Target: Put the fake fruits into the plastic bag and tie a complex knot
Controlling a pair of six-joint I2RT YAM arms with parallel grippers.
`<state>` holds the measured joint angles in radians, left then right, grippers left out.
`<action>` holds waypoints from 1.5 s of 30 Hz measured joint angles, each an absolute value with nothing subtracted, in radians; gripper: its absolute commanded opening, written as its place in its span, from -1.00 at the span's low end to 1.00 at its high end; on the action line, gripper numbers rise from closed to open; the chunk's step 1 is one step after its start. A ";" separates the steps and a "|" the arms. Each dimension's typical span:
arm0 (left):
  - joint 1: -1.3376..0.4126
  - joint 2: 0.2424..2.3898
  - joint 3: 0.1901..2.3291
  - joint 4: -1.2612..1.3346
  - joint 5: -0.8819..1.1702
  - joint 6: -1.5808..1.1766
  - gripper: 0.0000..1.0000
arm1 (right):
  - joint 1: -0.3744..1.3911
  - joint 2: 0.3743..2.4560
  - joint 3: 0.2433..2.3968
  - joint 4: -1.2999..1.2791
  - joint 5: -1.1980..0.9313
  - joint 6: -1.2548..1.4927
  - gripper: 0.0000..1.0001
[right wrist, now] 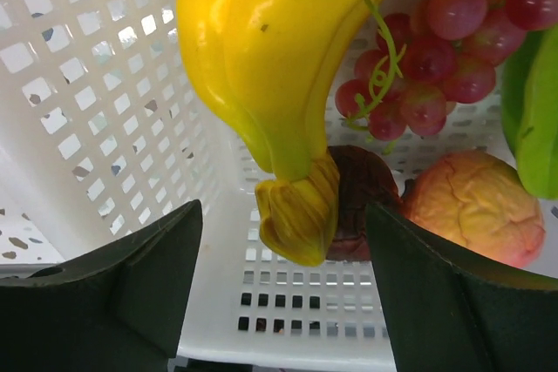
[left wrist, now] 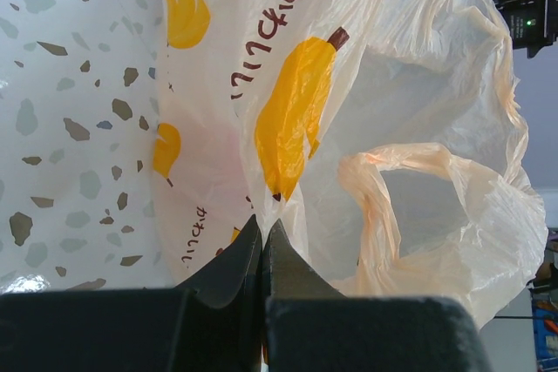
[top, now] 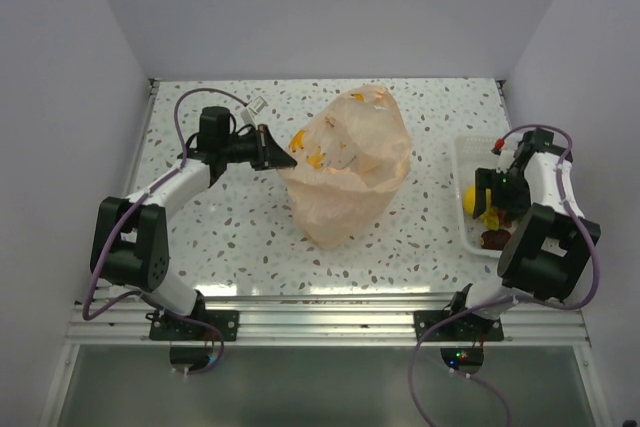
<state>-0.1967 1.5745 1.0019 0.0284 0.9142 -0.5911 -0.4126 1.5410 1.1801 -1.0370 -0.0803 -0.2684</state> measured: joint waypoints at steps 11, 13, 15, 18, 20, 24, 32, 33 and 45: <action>-0.197 1.575 1.002 0.027 0.914 -0.590 -1.00 | -0.413 1.571 1.136 -0.970 -0.147 -0.270 -0.30; -0.197 1.575 1.002 0.027 0.914 -0.590 -1.00 | -0.413 1.571 1.140 -0.976 -0.162 -0.278 -0.59; -0.197 1.575 1.002 0.027 0.914 -0.590 -1.00 | -0.413 1.570 1.154 -0.986 -0.178 -0.282 -0.69; -0.197 1.575 1.002 0.025 0.914 -0.589 -1.00 | -0.413 1.562 1.207 -1.035 -0.202 -0.292 -0.94; -0.197 1.575 1.002 0.020 0.914 -0.586 -1.00 | -0.413 1.547 1.250 -1.066 -0.220 -0.295 -1.00; -0.197 1.575 1.002 0.019 0.915 -0.583 -1.00 | -0.413 1.485 1.378 -1.128 -0.266 -0.300 -1.00; -0.197 1.575 1.002 0.019 0.915 -0.582 -1.00 | -0.413 1.365 1.608 -1.203 -0.451 -0.304 -1.00; -0.197 1.575 1.002 0.019 0.915 -0.582 -1.00 | -0.413 1.339 1.621 -1.205 -0.490 -0.304 -1.00; -0.197 1.575 1.002 0.019 0.915 -0.583 -1.00 | -0.177 1.147 1.773 -0.979 -1.012 -0.097 -1.00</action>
<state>-0.1967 1.5749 1.0019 0.0189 0.9150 -0.5827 -0.1768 1.1465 1.7733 -0.9794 -1.0119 -0.0971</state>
